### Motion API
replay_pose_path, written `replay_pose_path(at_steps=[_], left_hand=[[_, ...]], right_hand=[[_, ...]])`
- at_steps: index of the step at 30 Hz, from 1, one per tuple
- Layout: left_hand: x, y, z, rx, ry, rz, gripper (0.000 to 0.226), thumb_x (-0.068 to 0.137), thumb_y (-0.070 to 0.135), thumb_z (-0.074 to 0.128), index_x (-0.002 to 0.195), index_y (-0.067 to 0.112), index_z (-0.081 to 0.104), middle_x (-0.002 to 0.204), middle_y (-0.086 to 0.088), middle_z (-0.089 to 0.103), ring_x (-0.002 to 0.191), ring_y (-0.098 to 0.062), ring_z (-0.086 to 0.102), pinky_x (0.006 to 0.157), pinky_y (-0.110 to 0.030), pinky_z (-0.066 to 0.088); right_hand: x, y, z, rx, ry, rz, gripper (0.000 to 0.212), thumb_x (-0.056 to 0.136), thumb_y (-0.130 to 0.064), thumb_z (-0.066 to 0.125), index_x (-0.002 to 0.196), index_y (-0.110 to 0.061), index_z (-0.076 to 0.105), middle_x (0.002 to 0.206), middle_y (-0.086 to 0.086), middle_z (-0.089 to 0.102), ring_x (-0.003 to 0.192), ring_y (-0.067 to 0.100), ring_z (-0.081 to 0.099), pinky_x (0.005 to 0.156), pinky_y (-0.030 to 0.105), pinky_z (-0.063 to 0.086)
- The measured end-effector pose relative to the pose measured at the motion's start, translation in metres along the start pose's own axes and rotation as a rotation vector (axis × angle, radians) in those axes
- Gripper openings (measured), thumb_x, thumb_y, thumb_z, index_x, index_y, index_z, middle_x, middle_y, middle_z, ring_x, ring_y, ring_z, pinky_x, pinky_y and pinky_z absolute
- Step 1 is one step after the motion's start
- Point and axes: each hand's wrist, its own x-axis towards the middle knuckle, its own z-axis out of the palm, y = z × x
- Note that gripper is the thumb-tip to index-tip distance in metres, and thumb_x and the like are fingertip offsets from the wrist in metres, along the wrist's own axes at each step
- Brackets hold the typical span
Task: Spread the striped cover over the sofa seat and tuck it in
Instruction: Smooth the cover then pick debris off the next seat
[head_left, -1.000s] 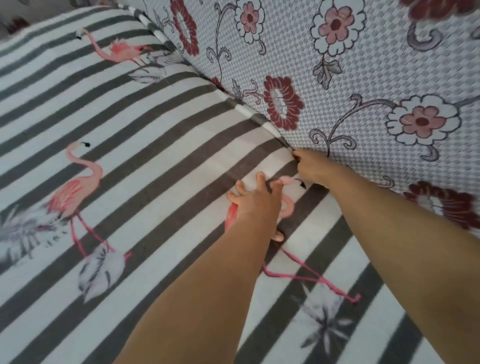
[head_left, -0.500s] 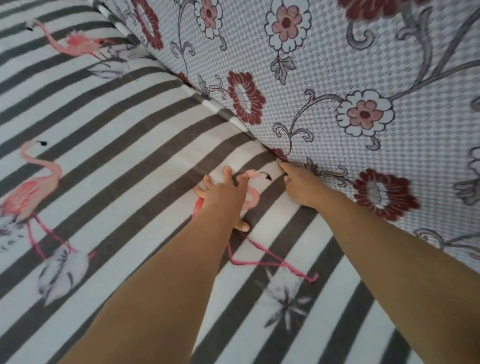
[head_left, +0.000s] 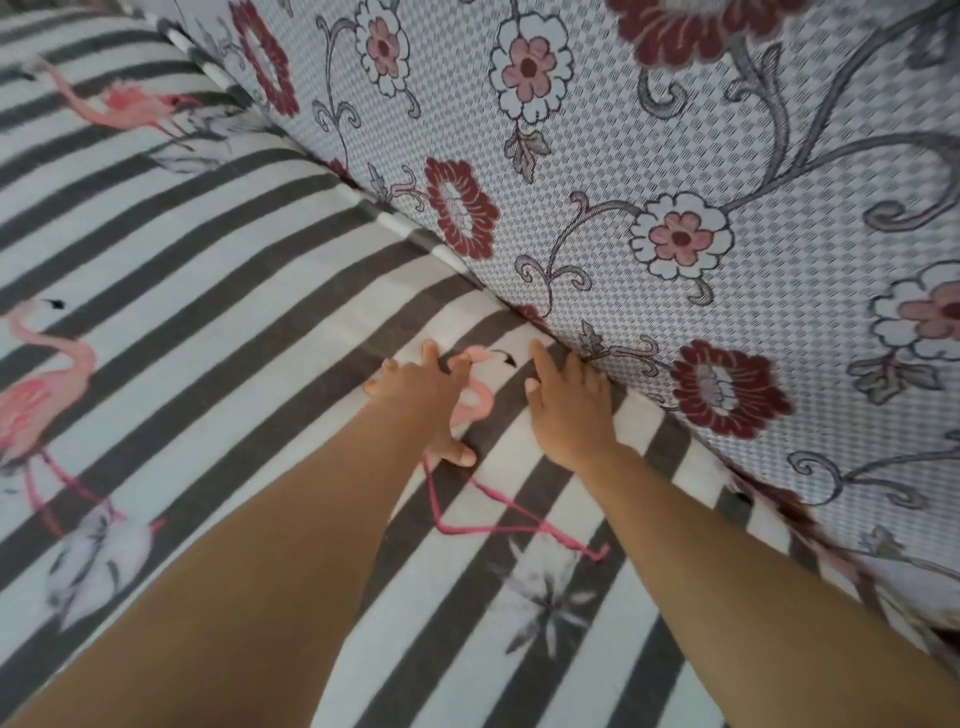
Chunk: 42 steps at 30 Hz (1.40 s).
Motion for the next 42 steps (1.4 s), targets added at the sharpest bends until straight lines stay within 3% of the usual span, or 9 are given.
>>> replay_pose_path(at_steps=[3, 5, 7, 11, 21, 23, 26, 34, 42], left_hand=[[0.012, -0.029, -0.026, -0.007, 0.182, 0.075, 0.065, 0.078, 0.062, 0.057, 0.135, 0.033, 0.044, 0.128, -0.004, 0.054, 0.114, -0.031, 0.056, 0.085, -0.040, 0.048], [0.026, -0.052, -0.045, -0.078, 0.422, -0.003, 0.040, 0.090, 0.049, 0.048, 0.124, 0.029, 0.056, 0.122, -0.006, 0.059, 0.112, -0.032, 0.056, 0.082, -0.040, 0.047], [0.048, -0.072, -0.050, -0.077, 0.528, -0.037, 0.043, 0.094, 0.041, 0.046, 0.133, 0.023, 0.047, 0.134, -0.010, 0.050, 0.122, -0.035, 0.048, 0.093, -0.047, 0.043], [0.089, -0.090, -0.056, -0.015, 0.404, 0.057, 0.058, 0.097, 0.043, 0.036, 0.149, 0.028, 0.016, 0.159, 0.000, 0.017, 0.145, -0.027, 0.017, 0.118, -0.050, 0.013], [0.145, -0.084, -0.069, 0.033, 0.255, 0.025, 0.066, 0.090, 0.063, 0.009, 0.147, 0.033, 0.020, 0.159, 0.001, 0.018, 0.147, -0.021, 0.012, 0.120, -0.044, 0.008], [0.145, -0.085, -0.077, -0.026, 0.215, 0.031, 0.062, 0.090, 0.062, 0.018, 0.146, 0.036, 0.025, 0.158, 0.000, 0.022, 0.146, -0.023, 0.016, 0.120, -0.043, 0.010], [0.147, -0.105, -0.080, -0.073, 0.397, 0.015, 0.048, 0.088, 0.046, 0.040, 0.134, 0.032, 0.047, 0.142, -0.006, 0.048, 0.132, -0.030, 0.039, 0.116, -0.045, 0.023], [0.179, -0.138, -0.069, 0.081, 0.354, -0.166, 0.081, 0.073, 0.070, 0.002, 0.146, 0.037, 0.018, 0.157, 0.005, 0.019, 0.146, -0.021, 0.012, 0.116, -0.055, 0.000], [0.138, -0.074, -0.043, -0.063, 0.445, -0.100, 0.063, 0.093, 0.051, 0.012, 0.149, 0.023, 0.020, 0.158, -0.001, 0.018, 0.146, -0.032, 0.004, 0.114, -0.058, -0.006]], right_hand=[[-0.008, -0.005, 0.016, -0.081, 0.159, 0.028, 0.052, 0.099, -0.037, 0.025, 0.149, -0.027, 0.017, 0.146, 0.024, 0.037, 0.134, 0.039, 0.035, 0.114, 0.052, 0.021], [-0.008, -0.002, 0.023, -0.108, 0.234, 0.052, 0.052, 0.095, -0.038, 0.026, 0.146, -0.030, 0.022, 0.142, 0.022, 0.043, 0.128, 0.039, 0.040, 0.111, 0.053, 0.027], [-0.005, -0.003, 0.029, -0.115, 0.247, 0.069, 0.053, 0.092, -0.039, 0.027, 0.145, -0.033, 0.024, 0.137, 0.019, 0.047, 0.122, 0.038, 0.042, 0.107, 0.053, 0.032], [-0.002, -0.004, 0.036, -0.115, 0.245, 0.086, 0.059, 0.088, -0.040, 0.029, 0.146, -0.034, 0.022, 0.138, 0.017, 0.044, 0.123, 0.037, 0.040, 0.105, 0.053, 0.031], [0.004, -0.002, 0.047, -0.075, 0.263, 0.107, 0.061, 0.089, -0.041, 0.029, 0.149, -0.036, 0.018, 0.145, 0.016, 0.036, 0.130, 0.039, 0.034, 0.111, 0.053, 0.023], [0.003, -0.001, 0.046, -0.073, 0.255, 0.105, 0.061, 0.090, -0.041, 0.028, 0.150, -0.035, 0.017, 0.146, 0.016, 0.035, 0.132, 0.038, 0.032, 0.112, 0.053, 0.023], [0.001, -0.002, 0.046, -0.058, 0.248, 0.111, 0.059, 0.091, -0.041, 0.024, 0.150, -0.035, 0.018, 0.148, 0.016, 0.033, 0.133, 0.039, 0.032, 0.112, 0.054, 0.023], [0.004, -0.001, 0.055, -0.043, 0.288, 0.106, 0.059, 0.091, -0.039, 0.026, 0.149, -0.035, 0.020, 0.148, 0.016, 0.033, 0.134, 0.039, 0.030, 0.112, 0.054, 0.020], [0.005, -0.002, 0.060, -0.053, 0.325, 0.095, 0.060, 0.090, -0.039, 0.030, 0.149, -0.034, 0.021, 0.148, 0.018, 0.033, 0.134, 0.038, 0.029, 0.111, 0.055, 0.022]])
